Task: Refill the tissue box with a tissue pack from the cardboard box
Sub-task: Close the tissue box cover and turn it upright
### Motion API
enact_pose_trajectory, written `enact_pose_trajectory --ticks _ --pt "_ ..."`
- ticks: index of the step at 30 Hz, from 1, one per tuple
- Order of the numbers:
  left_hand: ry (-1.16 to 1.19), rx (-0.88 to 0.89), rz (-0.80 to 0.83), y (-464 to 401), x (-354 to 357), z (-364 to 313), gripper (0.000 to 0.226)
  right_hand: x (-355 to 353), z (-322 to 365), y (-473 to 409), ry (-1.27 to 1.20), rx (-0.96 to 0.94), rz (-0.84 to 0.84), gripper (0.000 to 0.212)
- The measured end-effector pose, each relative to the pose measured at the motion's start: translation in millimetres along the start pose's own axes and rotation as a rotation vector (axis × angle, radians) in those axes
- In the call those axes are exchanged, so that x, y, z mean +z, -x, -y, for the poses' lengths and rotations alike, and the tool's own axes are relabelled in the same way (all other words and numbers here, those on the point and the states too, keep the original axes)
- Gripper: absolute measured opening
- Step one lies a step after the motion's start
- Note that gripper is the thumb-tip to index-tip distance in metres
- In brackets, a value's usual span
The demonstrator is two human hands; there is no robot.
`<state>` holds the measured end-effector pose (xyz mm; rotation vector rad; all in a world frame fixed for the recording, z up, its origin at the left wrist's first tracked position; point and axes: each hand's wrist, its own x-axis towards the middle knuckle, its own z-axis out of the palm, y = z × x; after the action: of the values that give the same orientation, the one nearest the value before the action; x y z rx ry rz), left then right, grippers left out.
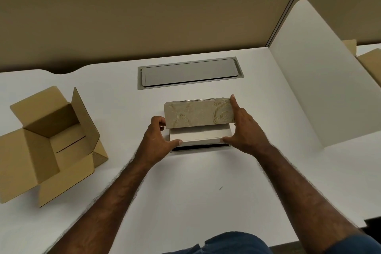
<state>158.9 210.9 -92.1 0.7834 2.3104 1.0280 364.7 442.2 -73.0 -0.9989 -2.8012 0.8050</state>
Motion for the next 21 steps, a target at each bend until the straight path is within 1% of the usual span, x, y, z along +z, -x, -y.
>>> enact_pose_trajectory --ticks 4,9,11,13,15,17,21 --pt "-0.025 0.035 -0.022 -1.5 2.0 0.9 0.083 -0.3 -0.2 -3.2 0.033 0.002 0.013 0.155" --pt "0.005 0.032 -0.06 -7.7 3.9 2.1 0.09 -0.3 -1.3 -8.2 0.045 0.014 0.007 0.154" --pt "-0.007 0.047 -0.066 -9.0 2.9 0.2 0.102 0.4 -2.1 -9.2 0.057 0.018 0.004 0.154" --pt "-0.008 0.08 -0.05 -9.5 0.3 -3.1 0.121 1.6 -3.6 -9.2 0.068 0.018 -0.004 0.155" --pt "-0.012 0.122 -0.018 -8.7 -2.9 -7.3 0.135 2.6 -4.6 -8.7 0.08 0.023 -0.009 0.156" --pt "-0.063 0.156 0.002 -7.8 -5.4 -10.5 0.14 3.4 -5.2 -8.2 0.081 0.028 -0.007 0.156" --pt "-0.253 0.176 0.026 -5.6 -6.1 -11.2 0.14 4.9 -5.2 -4.1 0.071 0.031 -0.017 0.156"
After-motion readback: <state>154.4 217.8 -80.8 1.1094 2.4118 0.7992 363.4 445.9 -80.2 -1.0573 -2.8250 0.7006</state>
